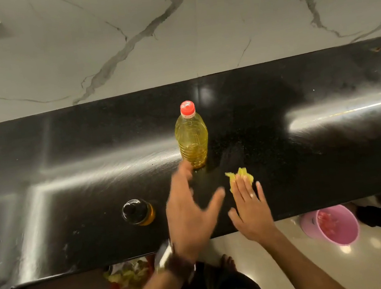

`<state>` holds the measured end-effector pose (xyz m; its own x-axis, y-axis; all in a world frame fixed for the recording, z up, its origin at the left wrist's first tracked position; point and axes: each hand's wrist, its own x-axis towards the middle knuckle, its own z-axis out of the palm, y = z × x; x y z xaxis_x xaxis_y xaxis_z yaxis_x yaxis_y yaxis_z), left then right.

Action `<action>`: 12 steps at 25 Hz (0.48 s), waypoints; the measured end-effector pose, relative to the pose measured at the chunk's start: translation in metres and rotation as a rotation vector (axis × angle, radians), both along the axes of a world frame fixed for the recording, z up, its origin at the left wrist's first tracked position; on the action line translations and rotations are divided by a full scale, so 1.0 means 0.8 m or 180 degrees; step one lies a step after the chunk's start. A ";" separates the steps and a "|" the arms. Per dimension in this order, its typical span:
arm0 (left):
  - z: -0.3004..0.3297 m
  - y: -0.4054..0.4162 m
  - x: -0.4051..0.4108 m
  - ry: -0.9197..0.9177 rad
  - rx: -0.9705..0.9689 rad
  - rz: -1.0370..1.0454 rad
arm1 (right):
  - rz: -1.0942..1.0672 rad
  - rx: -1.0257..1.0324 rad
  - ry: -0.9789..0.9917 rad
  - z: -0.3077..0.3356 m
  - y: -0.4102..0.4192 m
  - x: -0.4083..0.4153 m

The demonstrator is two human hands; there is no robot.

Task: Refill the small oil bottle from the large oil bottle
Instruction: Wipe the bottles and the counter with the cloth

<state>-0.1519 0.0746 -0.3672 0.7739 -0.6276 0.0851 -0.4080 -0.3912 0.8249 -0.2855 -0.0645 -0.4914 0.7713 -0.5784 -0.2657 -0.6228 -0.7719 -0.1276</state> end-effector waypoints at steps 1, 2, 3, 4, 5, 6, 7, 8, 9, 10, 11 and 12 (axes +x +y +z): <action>-0.021 0.035 -0.027 -0.0045 0.0234 -0.0169 | 0.0053 0.0093 0.0007 0.004 -0.002 0.030; -0.044 0.069 -0.045 -0.0104 0.0555 -0.0312 | 0.0292 0.0133 -0.0033 0.006 0.009 0.054; -0.068 0.102 -0.056 -0.0126 0.0900 -0.0459 | 0.0606 0.0198 -0.0110 0.002 0.032 0.065; -0.089 0.130 -0.057 -0.0142 0.1257 -0.0611 | 0.0970 0.0282 -0.0137 -0.003 0.062 0.061; -0.103 0.150 -0.052 -0.0276 0.1628 -0.0741 | 0.1254 0.0298 -0.0185 -0.009 0.092 0.040; -0.112 0.162 -0.042 -0.0498 0.1992 -0.0868 | 0.1334 0.0254 -0.0246 -0.014 0.111 0.008; -0.117 0.167 -0.033 -0.0586 0.2280 -0.1023 | 0.1264 0.0286 -0.0195 -0.013 0.111 -0.024; -0.123 0.171 -0.027 -0.0611 0.2465 -0.1123 | 0.1046 0.0293 -0.0186 -0.009 0.097 -0.047; -0.131 0.174 -0.025 -0.0686 0.2491 -0.1149 | 0.0707 0.0168 -0.0199 -0.009 0.073 -0.056; -0.138 0.176 -0.026 -0.0758 0.2456 -0.1167 | 0.0364 0.0015 -0.0154 -0.008 0.043 -0.048; -0.142 0.178 -0.026 -0.0780 0.2442 -0.1193 | 0.0095 -0.0085 -0.0073 -0.005 0.016 -0.024; -0.142 0.179 -0.025 -0.0765 0.2456 -0.1205 | -0.0111 -0.0053 -0.0049 -0.001 -0.007 0.009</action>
